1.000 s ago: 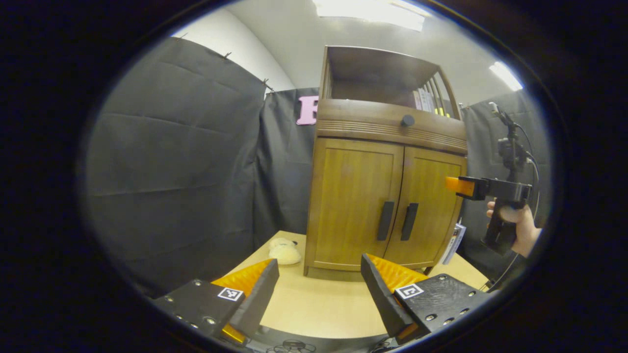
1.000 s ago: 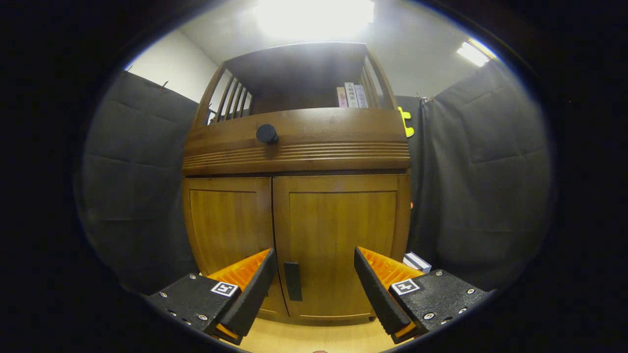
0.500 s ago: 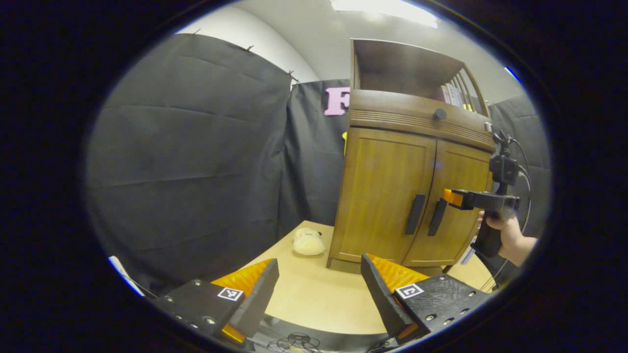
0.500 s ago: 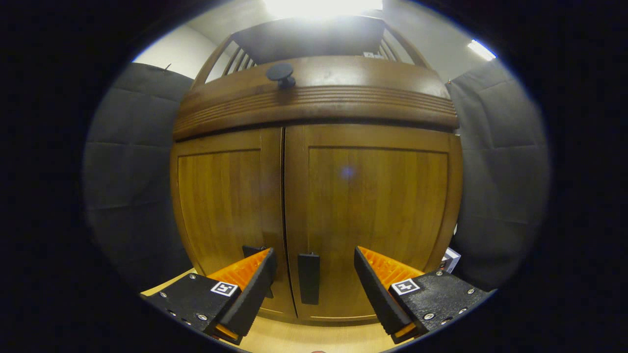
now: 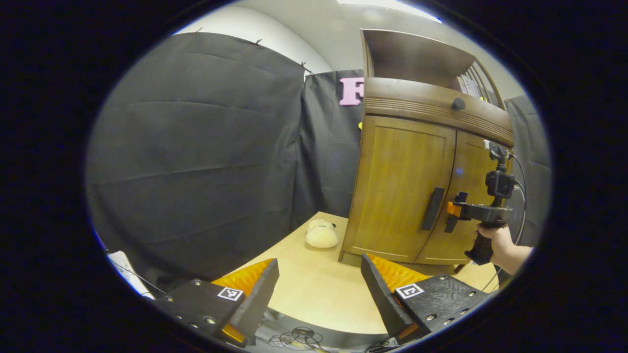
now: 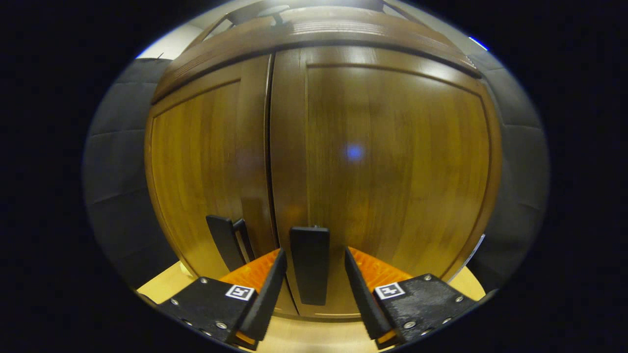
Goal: Open the right door of the double-door shoe cabinet with the right hand, and open the left door with the left hand.
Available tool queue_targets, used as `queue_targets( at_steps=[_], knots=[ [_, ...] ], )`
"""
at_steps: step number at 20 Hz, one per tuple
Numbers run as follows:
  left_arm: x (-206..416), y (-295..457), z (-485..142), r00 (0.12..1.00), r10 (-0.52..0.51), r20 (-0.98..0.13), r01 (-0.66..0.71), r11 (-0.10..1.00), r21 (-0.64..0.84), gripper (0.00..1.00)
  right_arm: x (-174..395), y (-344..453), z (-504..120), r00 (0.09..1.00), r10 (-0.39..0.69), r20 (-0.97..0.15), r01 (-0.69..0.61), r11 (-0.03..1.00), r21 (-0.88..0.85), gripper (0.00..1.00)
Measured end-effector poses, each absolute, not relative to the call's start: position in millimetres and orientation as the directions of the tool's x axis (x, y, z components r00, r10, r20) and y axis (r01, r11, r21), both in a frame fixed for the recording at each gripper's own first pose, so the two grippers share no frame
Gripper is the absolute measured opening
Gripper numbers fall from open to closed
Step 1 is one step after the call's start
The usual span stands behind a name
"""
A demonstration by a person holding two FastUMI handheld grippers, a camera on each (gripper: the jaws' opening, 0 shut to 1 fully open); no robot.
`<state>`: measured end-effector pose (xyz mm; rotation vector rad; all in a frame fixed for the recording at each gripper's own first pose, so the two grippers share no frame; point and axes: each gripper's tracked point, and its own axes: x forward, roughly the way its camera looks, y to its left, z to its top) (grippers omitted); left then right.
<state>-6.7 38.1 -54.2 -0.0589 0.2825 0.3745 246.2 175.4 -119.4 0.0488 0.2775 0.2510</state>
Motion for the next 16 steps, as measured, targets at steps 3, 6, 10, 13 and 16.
queue_targets(
  at_steps=[3,6,10,13,16],
  knots=[
    [6,35,-48,0.899,0.345,-0.270,-0.355,0.935,0.012,1.00,244,163,-104,0.931,0.248,-0.268,-0.224,0.967,0.118,0.46],
    [8,31,-49,0.905,0.331,-0.267,-0.340,0.940,0.010,1.00,244,164,-113,0.927,0.253,-0.276,-0.229,0.967,0.114,0.33],
    [2,31,-47,0.915,0.308,-0.260,-0.317,0.949,0.008,1.00,243,164,-113,0.922,0.256,-0.289,-0.232,0.966,0.114,0.29],
    [-5,29,-43,0.923,0.293,-0.251,-0.301,0.954,0.010,0.96,241,164,-113,0.915,0.270,-0.300,-0.249,0.962,0.108,0.28],
    [-20,31,-46,0.932,0.269,-0.243,-0.277,0.961,0.000,0.96,241,165,-114,0.911,0.280,-0.303,-0.259,0.960,0.108,0.28]
  ],
)
